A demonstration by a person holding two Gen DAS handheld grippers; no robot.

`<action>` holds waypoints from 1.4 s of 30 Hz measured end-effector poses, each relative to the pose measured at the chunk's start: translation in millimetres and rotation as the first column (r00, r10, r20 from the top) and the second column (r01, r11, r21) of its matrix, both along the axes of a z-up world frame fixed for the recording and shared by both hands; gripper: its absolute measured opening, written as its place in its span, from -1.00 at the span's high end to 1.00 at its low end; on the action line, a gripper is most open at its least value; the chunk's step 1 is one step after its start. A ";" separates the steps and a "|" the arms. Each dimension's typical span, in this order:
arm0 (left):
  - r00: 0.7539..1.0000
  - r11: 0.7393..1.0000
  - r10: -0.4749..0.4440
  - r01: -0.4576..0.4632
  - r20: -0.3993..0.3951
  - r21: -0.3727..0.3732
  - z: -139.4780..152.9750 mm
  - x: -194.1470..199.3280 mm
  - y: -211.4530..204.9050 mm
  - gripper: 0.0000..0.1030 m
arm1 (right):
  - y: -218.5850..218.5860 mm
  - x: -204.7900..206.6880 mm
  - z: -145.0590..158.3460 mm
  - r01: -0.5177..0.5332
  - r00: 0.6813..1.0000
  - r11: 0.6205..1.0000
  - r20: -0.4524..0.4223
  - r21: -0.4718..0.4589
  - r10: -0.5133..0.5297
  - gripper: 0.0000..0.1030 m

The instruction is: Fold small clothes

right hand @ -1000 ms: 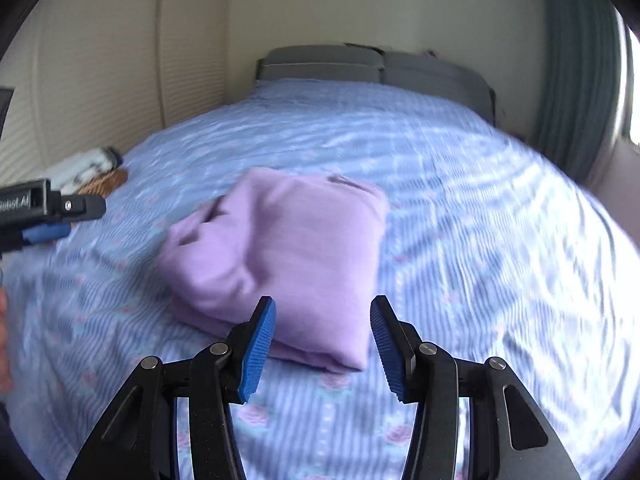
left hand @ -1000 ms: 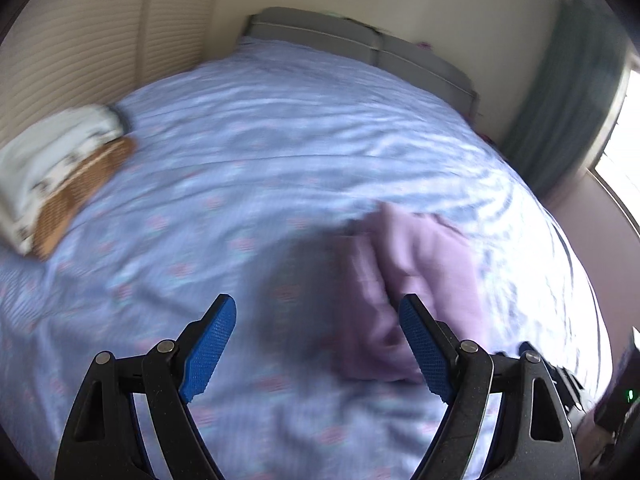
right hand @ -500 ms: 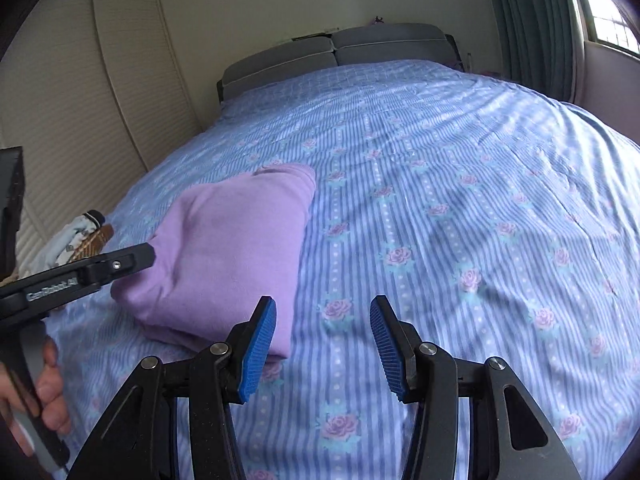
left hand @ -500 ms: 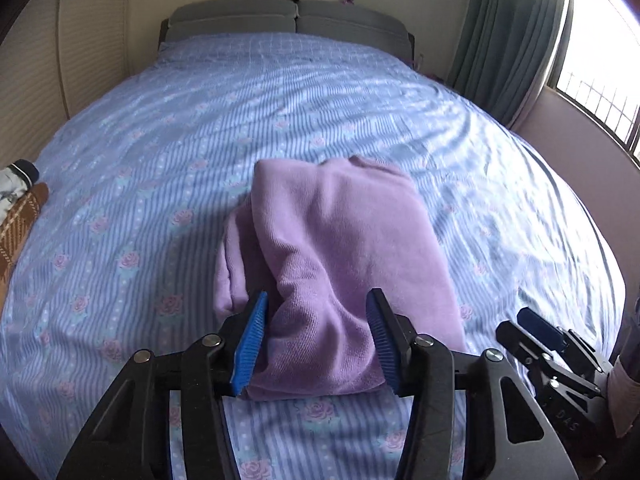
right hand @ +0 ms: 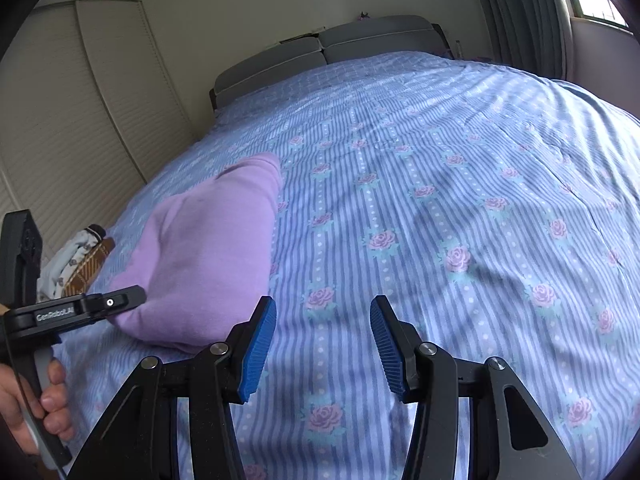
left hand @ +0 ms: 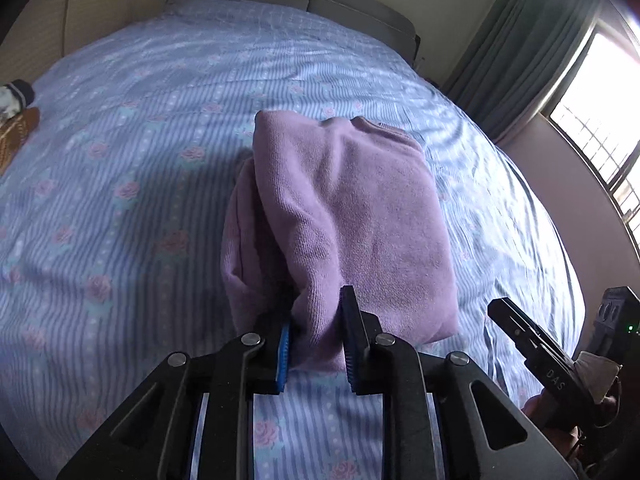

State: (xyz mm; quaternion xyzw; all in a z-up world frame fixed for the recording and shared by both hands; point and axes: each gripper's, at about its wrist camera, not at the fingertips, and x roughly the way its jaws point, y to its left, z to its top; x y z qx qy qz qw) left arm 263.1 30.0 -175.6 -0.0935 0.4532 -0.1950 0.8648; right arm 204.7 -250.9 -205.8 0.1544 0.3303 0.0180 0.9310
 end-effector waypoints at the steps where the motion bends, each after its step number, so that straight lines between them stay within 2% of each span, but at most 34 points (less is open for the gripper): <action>1: 1.000 1.000 0.007 -0.007 0.007 -0.006 1.3 -3.9 1.5 0.57 | 2.0 -0.7 1.2 -0.007 1.000 1.000 0.007 -0.004 0.007 0.04; 8: 0.999 0.997 0.046 -0.046 0.002 -0.054 -6.4 -11.5 10.7 0.56 | 21.1 -2.7 1.2 -0.092 0.995 0.995 0.021 -0.039 0.093 0.04; 12: 0.999 0.996 0.035 -0.034 0.015 -0.081 -1.7 -17.4 14.0 0.56 | 32.0 -0.5 -0.8 -0.150 0.989 0.987 0.013 -0.050 0.151 0.04; 20: 0.999 0.999 -0.002 0.004 0.050 -0.039 16.9 -18.1 15.0 0.55 | 34.1 1.2 -17.6 -0.153 0.988 0.987 -0.026 -0.041 0.152 0.04; 21: 0.998 0.999 -0.021 0.023 0.063 -0.025 21.0 -15.4 13.0 0.51 | 32.1 0.9 -16.9 -0.146 0.989 0.989 -0.023 -0.036 0.145 0.04; 23: 0.995 0.998 -0.065 0.065 0.079 0.002 25.9 -8.0 8.8 0.22 | 29.4 0.6 -15.4 -0.133 0.991 0.991 -0.019 -0.027 0.132 0.04; 26: 0.984 0.986 -0.166 0.163 0.063 0.041 27.9 7.6 -1.5 0.11 | 26.8 0.8 -12.0 -0.115 0.993 0.993 -0.013 -0.019 0.115 0.04; 28: 0.967 0.966 -0.248 0.242 0.060 0.091 28.6 14.5 -9.7 0.11 | 27.1 0.8 -7.0 -0.107 0.994 0.994 -0.005 -0.011 0.107 0.04; 30: 0.936 0.930 -0.350 0.342 0.041 0.133 27.7 20.0 -16.0 0.10 | 29.1 -0.6 0.9 -0.106 0.994 0.994 0.014 -0.008 0.106 0.04; 33: 0.874 0.867 -0.484 0.484 -0.036 0.116 19.1 30.2 -18.8 -0.01 | 34.1 -2.3 11.7 -0.102 0.994 0.995 0.039 -0.011 0.102 0.04; 36: 0.827 0.823 -0.558 0.562 -0.066 0.079 10.3 40.2 -20.8 -0.05 | 39.2 -1.2 14.6 -0.101 0.994 0.995 0.042 0.000 0.101 0.04; 39: 0.779 0.775 -0.620 0.627 -0.095 0.082 6.3 41.8 -28.1 -0.06 | 43.9 1.0 10.7 -0.101 0.995 0.995 0.022 -0.004 0.101 0.04; 41: 0.744 0.732 -0.659 0.669 -0.110 0.133 5.9 32.9 -31.5 -0.09 | 45.6 2.2 7.4 -0.101 0.995 0.995 0.009 -0.003 0.101 0.04; 42: 0.734 0.718 -0.668 0.678 -0.122 0.158 4.6 29.3 -30.5 -0.08 | 45.9 3.0 5.7 -0.101 0.995 0.995 0.002 -0.002 0.101 0.04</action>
